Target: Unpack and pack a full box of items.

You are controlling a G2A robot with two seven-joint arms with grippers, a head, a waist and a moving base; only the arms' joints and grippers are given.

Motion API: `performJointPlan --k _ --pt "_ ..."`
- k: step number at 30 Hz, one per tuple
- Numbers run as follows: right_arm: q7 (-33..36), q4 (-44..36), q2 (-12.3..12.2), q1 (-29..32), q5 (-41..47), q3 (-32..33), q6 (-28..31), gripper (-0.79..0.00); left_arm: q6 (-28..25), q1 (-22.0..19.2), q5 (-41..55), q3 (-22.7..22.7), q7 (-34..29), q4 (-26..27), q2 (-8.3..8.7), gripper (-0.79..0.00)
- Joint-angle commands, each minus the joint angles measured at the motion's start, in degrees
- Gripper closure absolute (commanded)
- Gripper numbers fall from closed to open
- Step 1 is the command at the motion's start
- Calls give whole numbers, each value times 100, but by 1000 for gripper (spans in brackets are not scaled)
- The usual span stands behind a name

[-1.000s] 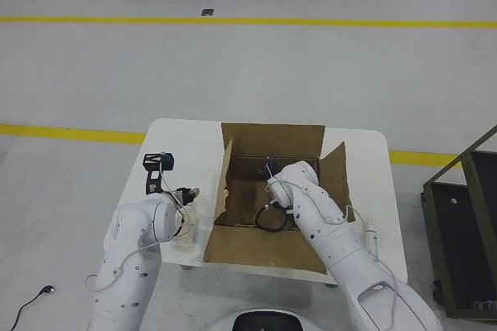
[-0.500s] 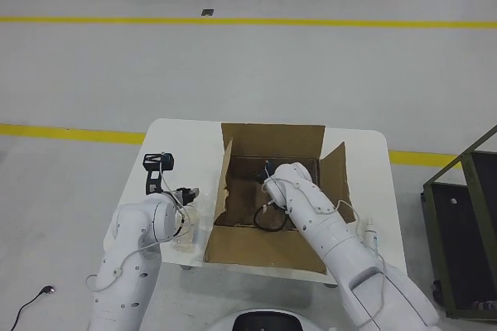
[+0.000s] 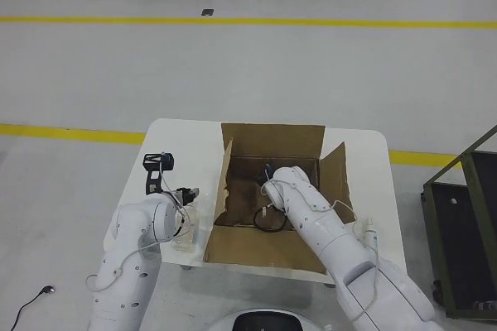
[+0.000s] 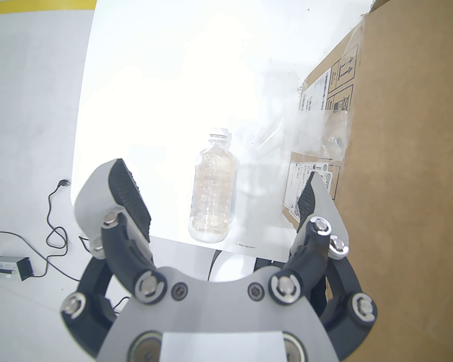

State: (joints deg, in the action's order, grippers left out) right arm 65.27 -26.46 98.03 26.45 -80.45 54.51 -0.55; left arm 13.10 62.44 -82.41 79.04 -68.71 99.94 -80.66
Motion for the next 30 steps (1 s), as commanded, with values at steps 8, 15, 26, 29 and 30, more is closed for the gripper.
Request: performJointPlan --k 8,15,26,29,30 --pt "-191 326 73 -98 103 -27 -39 -256 0 0 0 0 0 0 0 -785" --pt "-302 532 128 -160 190 -44 -30 -222 0 0 0 0 0 0 0 -785" --pt "-386 780 213 -260 271 -96 -1 0 0 0 0 0 0 0 0 -785" --pt "-406 831 228 -286 285 -105 1 0 0 0 0 0 0 0 0 -785" --pt "-418 847 232 -293 301 -101 2 0 0 0 0 0 0 0 0 -785"
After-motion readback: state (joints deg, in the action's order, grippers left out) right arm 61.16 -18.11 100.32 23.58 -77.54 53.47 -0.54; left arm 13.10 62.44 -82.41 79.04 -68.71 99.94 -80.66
